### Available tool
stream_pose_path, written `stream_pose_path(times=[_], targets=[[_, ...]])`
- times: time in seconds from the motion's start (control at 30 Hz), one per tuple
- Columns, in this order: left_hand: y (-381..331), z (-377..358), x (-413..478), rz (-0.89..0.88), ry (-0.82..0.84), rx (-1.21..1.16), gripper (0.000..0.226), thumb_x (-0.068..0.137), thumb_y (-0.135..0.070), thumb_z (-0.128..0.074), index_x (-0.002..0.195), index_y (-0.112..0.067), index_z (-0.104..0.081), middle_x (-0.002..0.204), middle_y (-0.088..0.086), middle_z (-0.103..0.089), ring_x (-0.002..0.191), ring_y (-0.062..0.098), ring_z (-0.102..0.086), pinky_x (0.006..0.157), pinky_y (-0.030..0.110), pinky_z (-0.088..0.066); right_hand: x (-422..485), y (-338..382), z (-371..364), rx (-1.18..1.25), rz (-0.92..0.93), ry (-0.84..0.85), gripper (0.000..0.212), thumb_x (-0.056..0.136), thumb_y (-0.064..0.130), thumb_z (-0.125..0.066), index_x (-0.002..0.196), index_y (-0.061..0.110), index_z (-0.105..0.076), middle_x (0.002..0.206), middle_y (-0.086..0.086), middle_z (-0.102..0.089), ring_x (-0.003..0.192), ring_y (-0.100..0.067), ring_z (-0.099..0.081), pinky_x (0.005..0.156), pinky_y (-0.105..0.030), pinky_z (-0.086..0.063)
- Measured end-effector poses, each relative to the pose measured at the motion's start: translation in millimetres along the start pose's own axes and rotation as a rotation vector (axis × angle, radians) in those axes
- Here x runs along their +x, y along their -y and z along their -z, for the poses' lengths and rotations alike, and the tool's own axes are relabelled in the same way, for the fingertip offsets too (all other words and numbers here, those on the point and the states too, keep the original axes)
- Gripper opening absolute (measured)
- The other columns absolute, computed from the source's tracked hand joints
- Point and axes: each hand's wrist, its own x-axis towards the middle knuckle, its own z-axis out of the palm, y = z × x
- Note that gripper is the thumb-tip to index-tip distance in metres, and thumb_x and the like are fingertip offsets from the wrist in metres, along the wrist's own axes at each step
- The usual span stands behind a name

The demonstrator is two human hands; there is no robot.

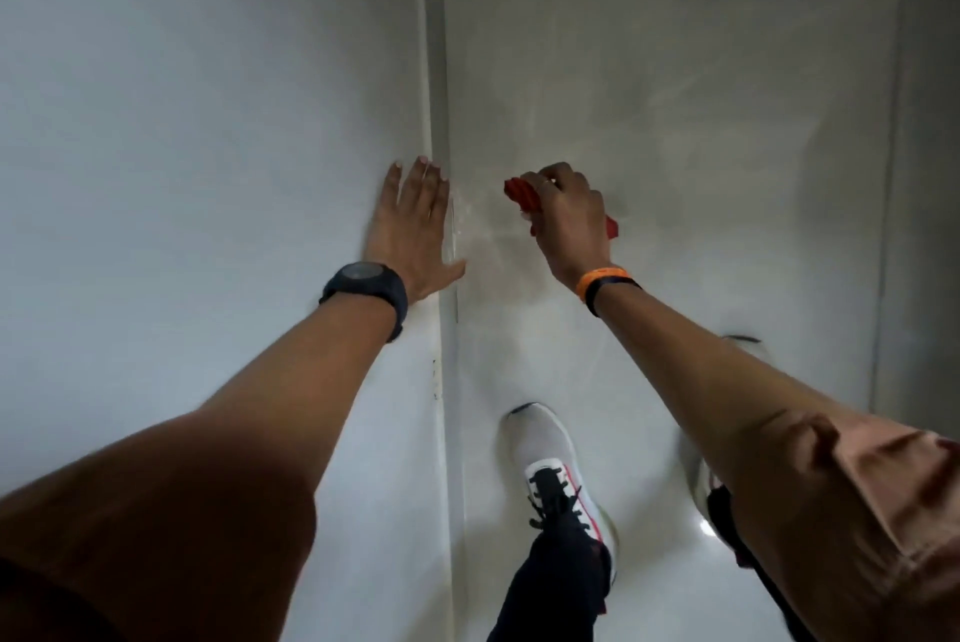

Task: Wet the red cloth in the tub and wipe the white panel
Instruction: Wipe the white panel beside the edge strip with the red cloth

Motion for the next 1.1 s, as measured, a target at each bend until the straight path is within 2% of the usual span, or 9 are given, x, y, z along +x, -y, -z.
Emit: stream_pose_path(times=[0.17,0.3,0.37,0.43,0.57,0.77,0.9,1.0,1.1], targets=[[6,-29,14,-0.083,0.144,0.374,0.112,0.089,-0.086,-0.019,0.162,-0.005,0.005,0.170,0.015,0.004,0.158,0.033,0.005,0.125,0.059,0.006,21,18,-75,0.141,-0.115,0.012,0.057,0.083,0.000,-0.069,0.136,0.014,-0.056,0.129,-0.014,-0.061,0.109,-0.037,-0.059,0.088,-0.050,-0.052],[1,-34,26,-0.123,0.239,0.535,0.113,0.087,-0.088,-0.019,0.162,-0.006,0.006,0.170,0.015,0.005,0.157,0.033,0.008,0.123,0.063,0.010,45,42,-113,0.141,-0.092,0.210,0.053,0.091,0.021,-0.063,0.141,0.018,-0.048,0.142,-0.008,-0.056,0.131,-0.032,-0.049,0.106,-0.048,-0.038],[0,-33,30,-0.122,0.235,0.560,0.115,0.086,-0.089,-0.020,0.162,-0.007,0.006,0.170,0.015,0.006,0.157,0.034,0.008,0.122,0.064,0.010,41,43,-126,-0.029,-0.007,0.359,0.069,0.093,0.026,-0.057,0.155,0.015,-0.028,0.162,-0.007,-0.030,0.149,-0.030,-0.024,0.118,-0.056,-0.020],[0,-34,34,-0.118,0.233,0.573,0.117,0.084,-0.091,-0.021,0.162,-0.007,0.005,0.170,0.015,0.005,0.157,0.034,0.008,0.123,0.064,0.009,34,35,-132,-0.124,0.033,0.434,0.084,0.092,0.030,-0.058,0.159,0.012,-0.012,0.169,-0.008,-0.008,0.154,-0.030,-0.005,0.119,-0.062,-0.010],[0,-35,38,-0.127,0.231,0.573,0.122,0.081,-0.094,-0.023,0.162,-0.008,0.005,0.170,0.015,0.005,0.157,0.035,0.008,0.122,0.066,0.009,36,28,-135,-0.193,0.114,0.336,0.090,0.083,0.035,-0.067,0.158,0.014,-0.021,0.168,-0.008,-0.013,0.153,-0.034,-0.008,0.117,-0.064,-0.015],[1,-35,37,-0.144,0.222,0.559,0.121,0.081,-0.094,-0.024,0.162,-0.009,0.005,0.170,0.013,0.005,0.157,0.036,0.008,0.120,0.069,0.010,-37,10,-145,-0.107,0.262,0.298,0.075,0.085,0.036,-0.062,0.153,0.016,-0.037,0.163,-0.008,-0.031,0.150,-0.034,-0.023,0.116,-0.067,-0.015],[1,-37,37,-0.157,0.225,0.563,0.121,0.081,-0.094,-0.025,0.162,-0.010,0.005,0.170,0.013,0.004,0.157,0.038,0.008,0.119,0.071,0.011,-32,6,-159,-0.179,0.290,0.343,0.066,0.096,0.031,-0.052,0.156,0.017,-0.028,0.166,-0.005,-0.023,0.154,-0.031,-0.015,0.118,-0.066,-0.012],[-2,-37,38,-0.168,0.233,0.566,0.119,0.081,-0.094,-0.025,0.163,-0.012,0.003,0.170,0.013,0.004,0.157,0.038,0.008,0.117,0.073,0.009,7,18,-157,-0.167,0.265,0.343,0.056,0.099,0.030,-0.044,0.152,0.013,-0.037,0.164,-0.005,-0.030,0.154,-0.028,-0.014,0.122,-0.062,-0.006],[-2,-40,39,-0.164,0.223,0.559,0.119,0.081,-0.094,-0.025,0.163,-0.012,0.003,0.170,0.013,0.004,0.157,0.038,0.008,0.117,0.074,0.010,-11,8,-158,-0.207,0.274,0.290,0.057,0.098,0.033,-0.049,0.151,0.014,-0.038,0.162,-0.010,-0.032,0.154,-0.032,-0.016,0.122,-0.062,-0.011]])
